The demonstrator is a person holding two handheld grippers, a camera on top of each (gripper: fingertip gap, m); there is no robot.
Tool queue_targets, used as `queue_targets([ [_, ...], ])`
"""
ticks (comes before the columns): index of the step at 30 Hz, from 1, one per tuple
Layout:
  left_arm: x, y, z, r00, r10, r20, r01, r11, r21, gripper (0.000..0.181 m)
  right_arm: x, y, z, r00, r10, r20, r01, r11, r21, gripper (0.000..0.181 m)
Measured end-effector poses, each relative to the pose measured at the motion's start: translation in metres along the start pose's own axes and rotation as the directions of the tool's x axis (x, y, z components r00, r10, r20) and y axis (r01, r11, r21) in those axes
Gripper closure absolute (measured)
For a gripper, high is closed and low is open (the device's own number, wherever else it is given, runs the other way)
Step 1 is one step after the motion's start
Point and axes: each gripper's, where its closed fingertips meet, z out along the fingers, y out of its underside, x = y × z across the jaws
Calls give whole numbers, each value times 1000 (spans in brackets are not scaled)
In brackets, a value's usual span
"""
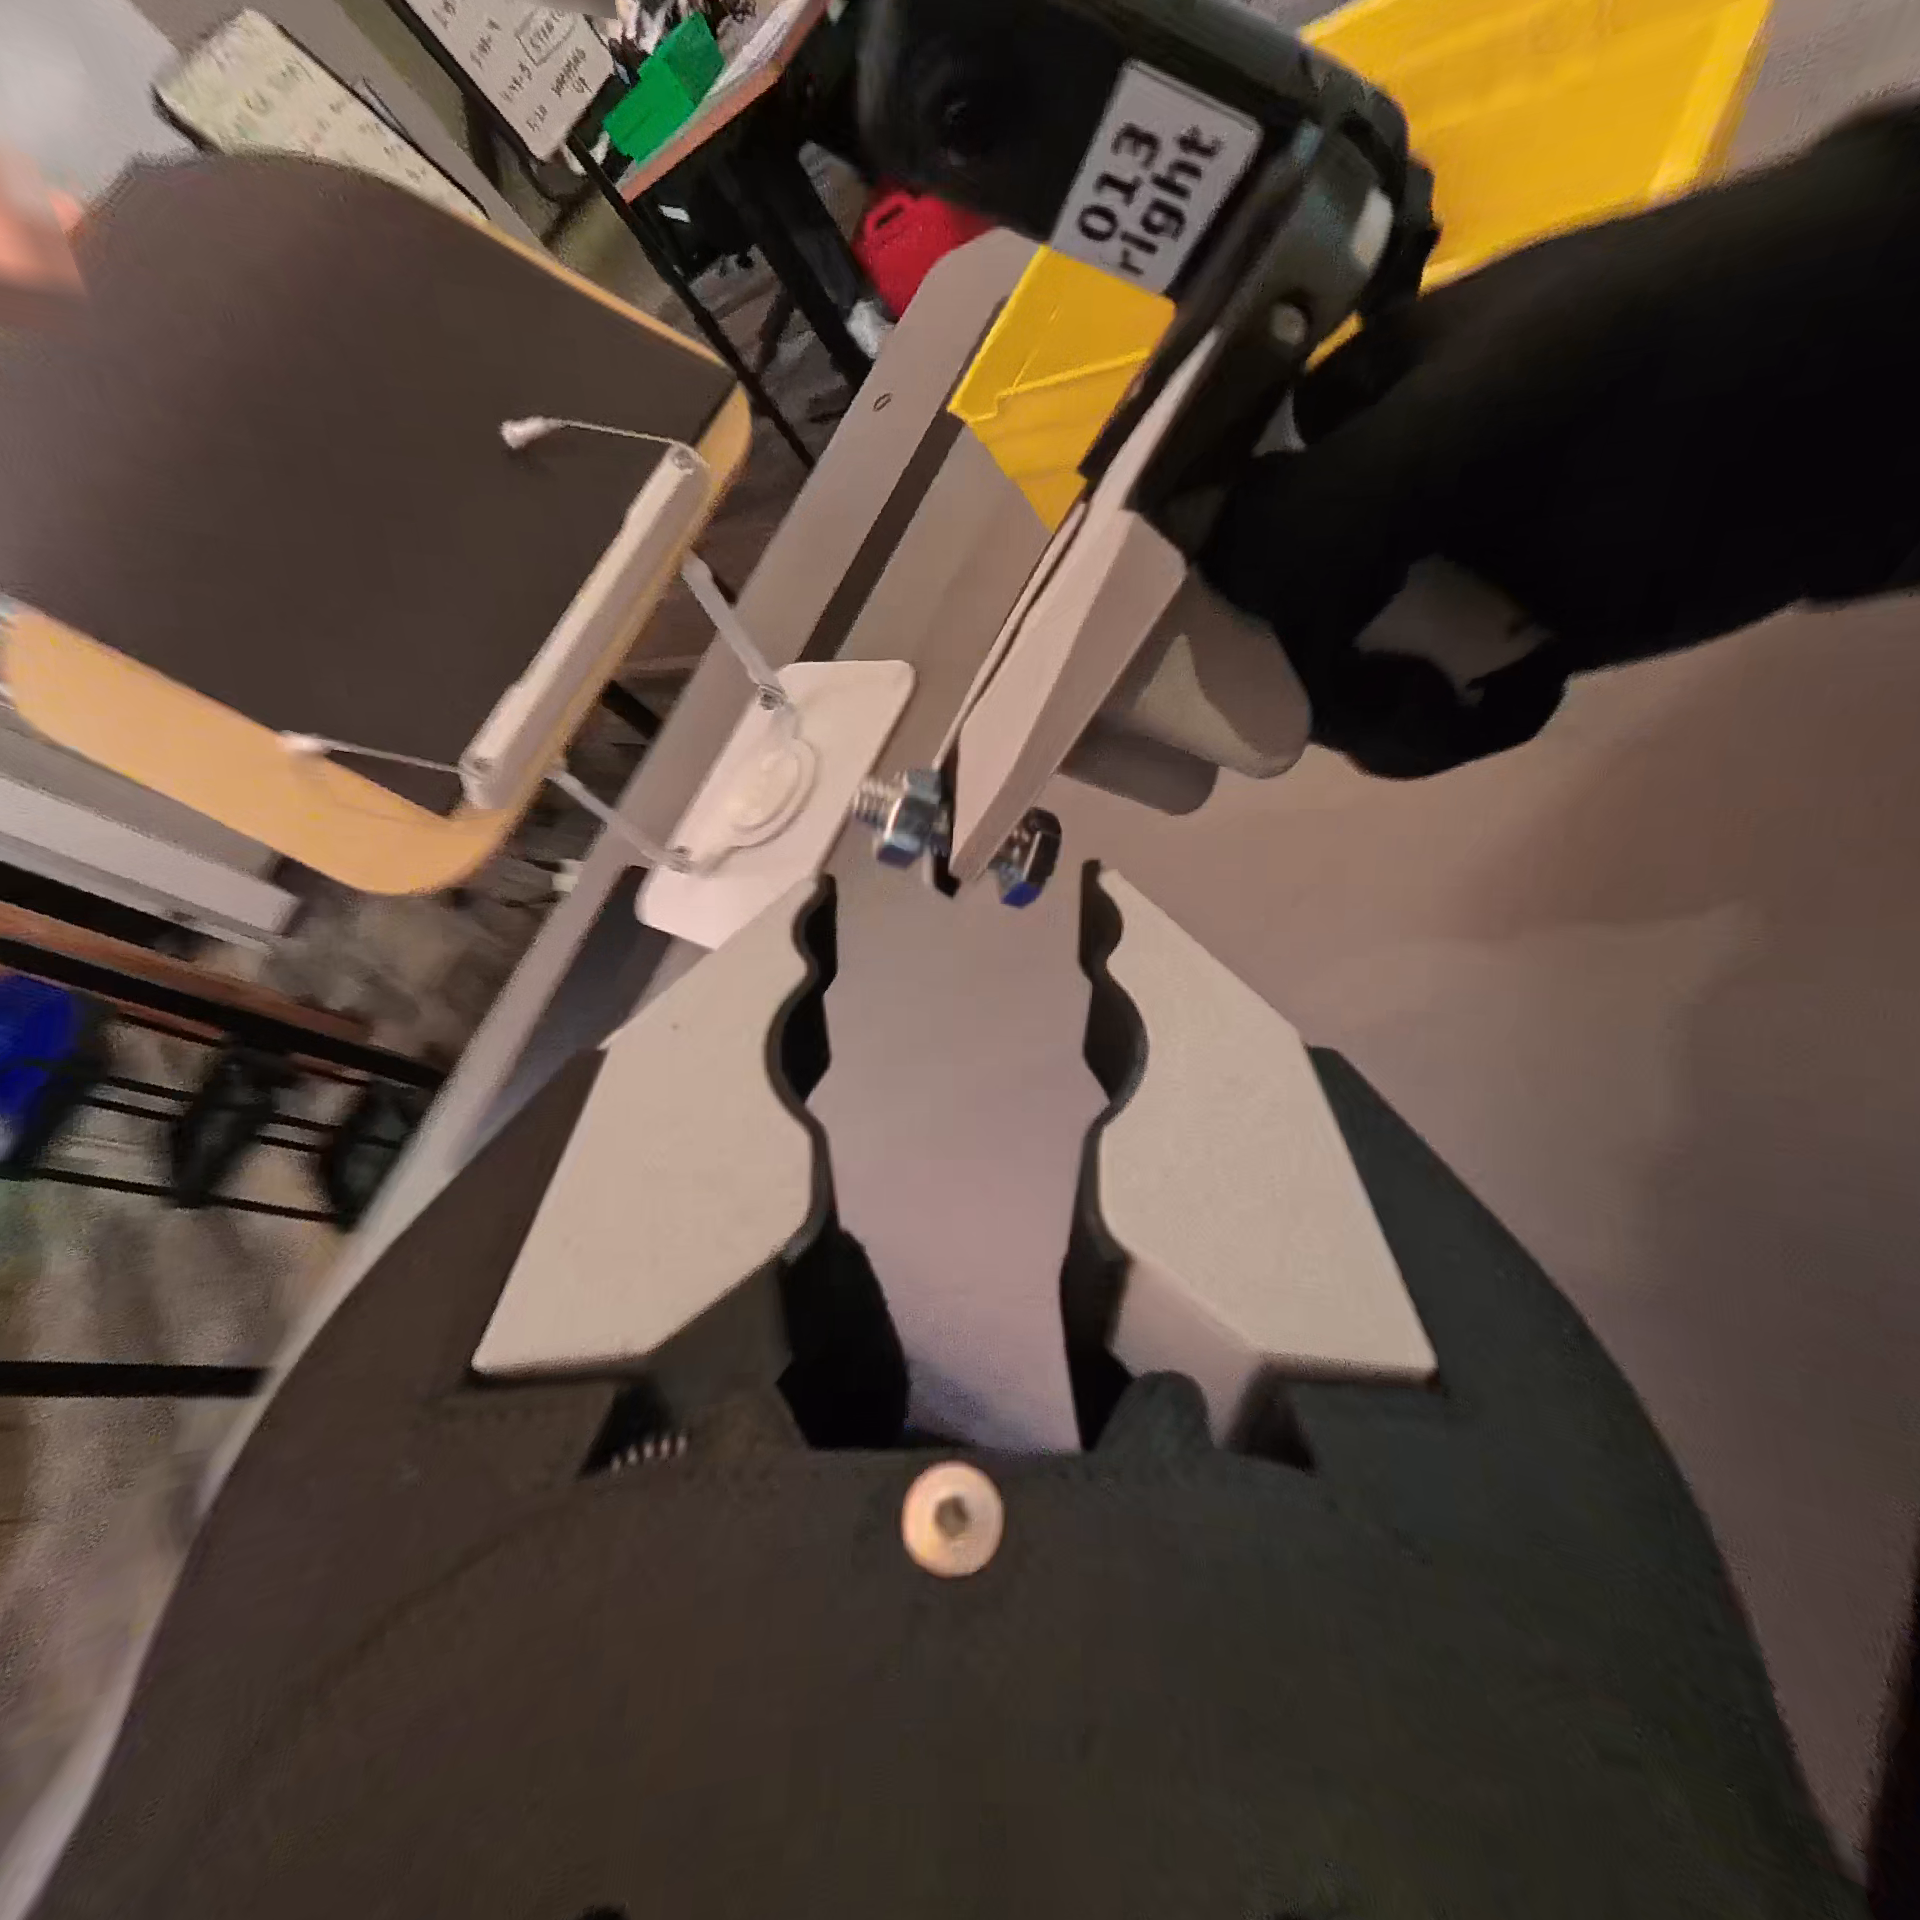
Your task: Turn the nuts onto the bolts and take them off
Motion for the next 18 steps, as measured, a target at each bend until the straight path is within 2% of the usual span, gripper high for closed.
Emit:
queue_targets([
  [2,4,-1,0,973,-210,-94,214,976,30,127,-2,-5,-5,999,-47,12,46,998,29,174],
  [3,6,-2,1,934,-324,-149,334,941,52,127,-5,-8,-7,997,-71,23,70,996,53,174],
  [5,16,-9,-1,798,-512,-317,562,823,87,129,-12,-11,-9,990,-131,52,126,988,91,174],
  [7,23,-14,-2,663,-608,-436,706,702,95,133,-18,-10,-8,981,-180,72,172,979,107,174],
  [10,32,-20,-3,558,-639,-529,789,606,100,139,-25,-7,-6,973,-204,112,188,972,138,175],
  [16,34,-27,-7,486,-618,-618,840,526,135,148,-32,-2,-4,964,-167,205,136,978,156,174],
  [18,32,-27,-9,481,-614,-626,848,508,153,150,-32,-2,-4,964,-162,212,127,978,166,174],
])
